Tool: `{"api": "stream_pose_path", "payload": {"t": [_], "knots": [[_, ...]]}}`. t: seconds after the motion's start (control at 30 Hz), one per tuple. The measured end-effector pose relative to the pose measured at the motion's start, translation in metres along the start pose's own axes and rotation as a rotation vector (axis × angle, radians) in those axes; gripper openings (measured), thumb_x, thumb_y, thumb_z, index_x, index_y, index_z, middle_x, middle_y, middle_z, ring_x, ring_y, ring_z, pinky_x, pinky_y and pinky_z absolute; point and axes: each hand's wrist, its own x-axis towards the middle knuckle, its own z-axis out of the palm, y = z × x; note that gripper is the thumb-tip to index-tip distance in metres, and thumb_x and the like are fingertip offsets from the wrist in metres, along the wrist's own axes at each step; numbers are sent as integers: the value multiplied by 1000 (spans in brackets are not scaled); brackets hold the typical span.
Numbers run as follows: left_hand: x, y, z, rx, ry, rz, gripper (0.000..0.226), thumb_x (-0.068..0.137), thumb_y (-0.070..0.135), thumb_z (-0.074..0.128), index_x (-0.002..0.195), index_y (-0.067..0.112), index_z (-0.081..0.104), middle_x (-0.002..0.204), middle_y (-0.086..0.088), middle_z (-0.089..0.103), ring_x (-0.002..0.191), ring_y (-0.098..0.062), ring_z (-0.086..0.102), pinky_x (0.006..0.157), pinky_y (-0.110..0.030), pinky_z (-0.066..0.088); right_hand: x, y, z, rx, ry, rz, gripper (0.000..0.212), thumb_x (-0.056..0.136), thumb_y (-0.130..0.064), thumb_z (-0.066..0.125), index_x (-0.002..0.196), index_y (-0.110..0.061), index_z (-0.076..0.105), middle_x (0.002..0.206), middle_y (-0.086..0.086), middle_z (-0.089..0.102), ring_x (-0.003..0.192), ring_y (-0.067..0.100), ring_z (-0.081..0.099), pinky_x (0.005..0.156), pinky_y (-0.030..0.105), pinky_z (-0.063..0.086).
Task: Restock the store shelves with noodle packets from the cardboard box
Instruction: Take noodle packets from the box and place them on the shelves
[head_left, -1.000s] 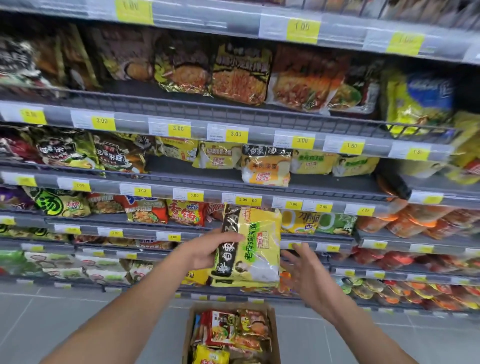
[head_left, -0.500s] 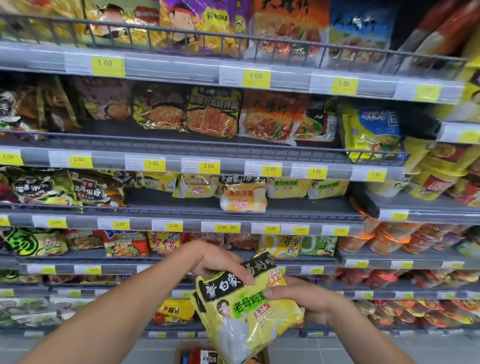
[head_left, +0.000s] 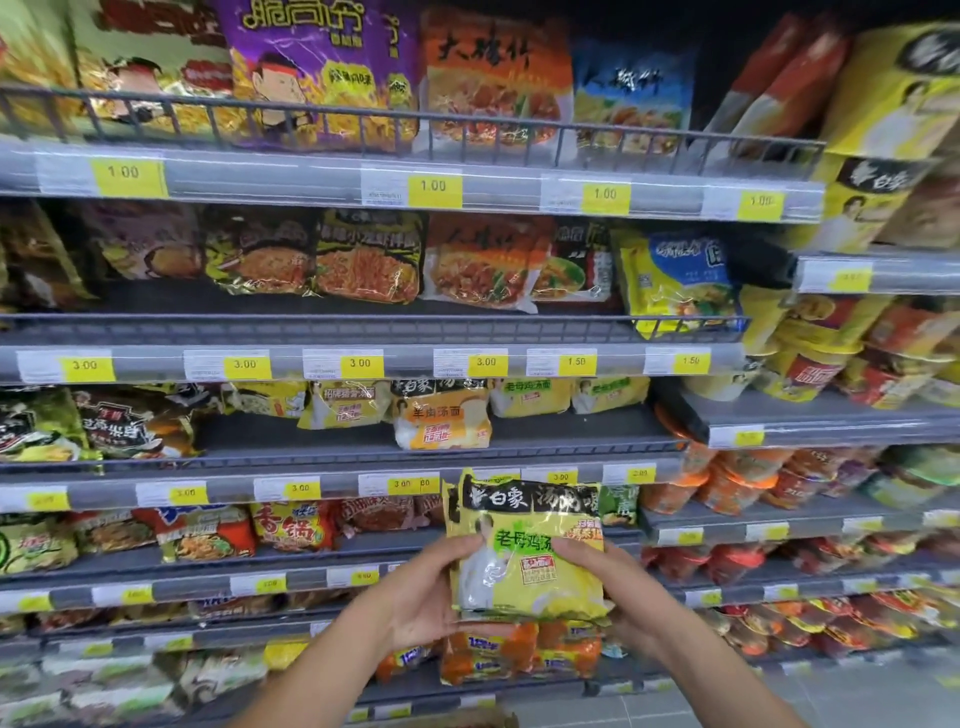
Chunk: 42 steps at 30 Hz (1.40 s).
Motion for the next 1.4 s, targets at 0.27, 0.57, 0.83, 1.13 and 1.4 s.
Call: {"api": "stream_pose_path", "payload": {"t": [0.27, 0.57, 0.83, 1.13, 1.4], "knots": [[18, -7, 18, -76, 403, 144, 96, 70, 24, 90, 148, 10, 35, 132, -25, 63, 107, -43, 69, 73, -52, 60, -9, -17, -23, -354, 266, -281, 66, 72, -68, 69, 119, -22, 61, 112, -7, 65, 101, 9, 63, 81, 29, 47], [24, -19, 35, -55, 493, 243, 95, 75, 41, 77, 153, 20, 28, 139, -10, 59, 110, -28, 67, 76, -41, 61, 14, -8, -57, -315, 158, -28, 37, 85, -43, 76, 114, -22, 69, 51, -8, 55, 46, 7, 44, 44, 21, 35], [15, -31, 33, -150, 547, 281, 64, 89, 38, 72, 142, 22, 40, 113, 2, 59, 89, -31, 70, 89, -57, 58, 41, -44, -71, -136, 268, -99, 22, 89, -22, 75, 106, -8, 73, 71, 12, 69, 50, 13, 57, 40, 21, 44], [-19, -55, 19, -198, 656, 225, 95, 74, 24, 89, 150, 22, 33, 134, -22, 57, 99, -47, 71, 79, -59, 59, 112, -125, -57, 1, 456, -291, 10, 95, -10, 66, 85, -13, 63, 85, 8, 69, 63, 19, 69, 60, 29, 60], [-33, -58, 20, -192, 676, 266, 26, 97, -1, 53, 121, 2, 46, 108, -11, 51, 95, -37, 57, 96, -68, 48, 166, -125, -31, -53, 541, -196, 8, 99, -8, 56, 96, -5, 63, 65, 6, 67, 68, 25, 74, 78, 41, 63]]}}
